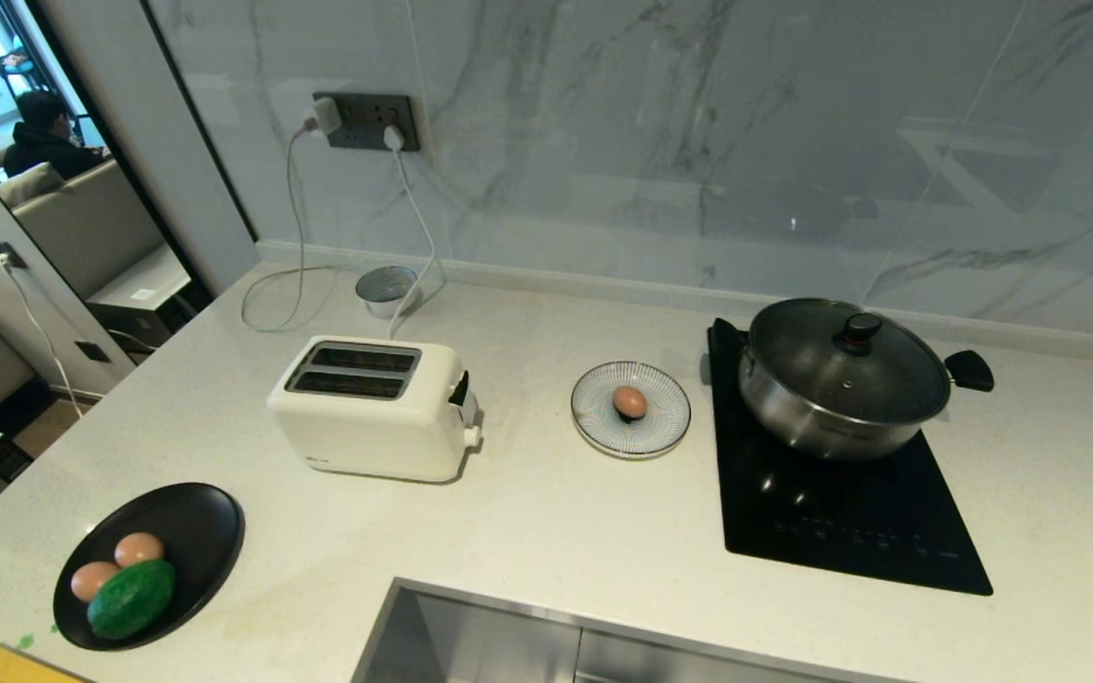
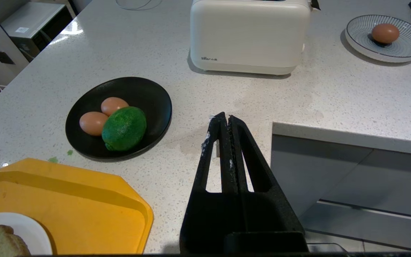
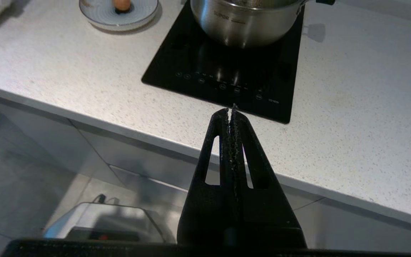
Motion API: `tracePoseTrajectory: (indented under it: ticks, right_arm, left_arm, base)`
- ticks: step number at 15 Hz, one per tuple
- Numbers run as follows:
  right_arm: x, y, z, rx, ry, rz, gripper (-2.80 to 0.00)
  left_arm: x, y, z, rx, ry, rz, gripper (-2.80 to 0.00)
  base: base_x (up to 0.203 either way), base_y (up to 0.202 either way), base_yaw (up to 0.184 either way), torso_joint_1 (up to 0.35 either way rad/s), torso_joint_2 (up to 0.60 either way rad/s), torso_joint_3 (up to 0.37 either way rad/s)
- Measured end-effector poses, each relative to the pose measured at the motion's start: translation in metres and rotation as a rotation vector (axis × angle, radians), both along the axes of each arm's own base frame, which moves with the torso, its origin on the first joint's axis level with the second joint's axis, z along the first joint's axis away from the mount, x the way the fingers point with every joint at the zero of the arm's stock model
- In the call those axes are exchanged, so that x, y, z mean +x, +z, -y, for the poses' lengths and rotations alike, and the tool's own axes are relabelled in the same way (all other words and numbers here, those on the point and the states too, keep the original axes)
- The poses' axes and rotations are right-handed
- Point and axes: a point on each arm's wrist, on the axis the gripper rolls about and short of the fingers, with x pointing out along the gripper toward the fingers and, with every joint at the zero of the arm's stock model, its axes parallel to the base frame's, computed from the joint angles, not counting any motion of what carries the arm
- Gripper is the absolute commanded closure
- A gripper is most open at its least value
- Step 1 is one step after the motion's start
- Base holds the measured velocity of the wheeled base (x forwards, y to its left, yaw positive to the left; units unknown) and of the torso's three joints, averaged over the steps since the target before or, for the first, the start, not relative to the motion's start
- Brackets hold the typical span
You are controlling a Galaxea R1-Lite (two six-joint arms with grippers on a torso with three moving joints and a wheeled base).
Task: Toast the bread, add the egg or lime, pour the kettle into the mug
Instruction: Pick up the egg
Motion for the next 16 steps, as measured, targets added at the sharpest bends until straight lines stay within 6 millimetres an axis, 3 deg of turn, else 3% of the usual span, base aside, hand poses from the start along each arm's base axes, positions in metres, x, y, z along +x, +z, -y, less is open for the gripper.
tracePoseTrajectory:
  ticks: [4,7,11,16]
  right_arm:
    - [0.024,0.084,0.0,0.128,-0.023,-0.062,0.0]
    - [0.076,0.129,-0.002,0.161,0.026,-0.195,0.0]
    - [0.144,0.145,-0.005,0.056,0.161,-0.474,0.0]
    - [0.184,0.132,-0.012,-0.021,0.257,-0.661,0.0]
  left_arm:
    - [0.0,0.0,0.0,0.0,0.0,0.001,0.0]
    - [0.0,0.0,0.0,0.0,0.0,0.0,0.0]
    - [0.0,0.0,0.0,-0.001,-0.001,0.0,0.0]
    - [0.0,0.0,0.0,-0.001,-0.001,0.001,0.0]
  base:
    - [0.0,0.0,0.0,0.0,0.0,0.0]
    - [0.0,0.0,0.0,0.0,0.0,0.0]
    - [0.0,0.0,0.0,0.0,0.0,0.0]
    - [0.0,0.0,0.0,0.0,0.0,0.0]
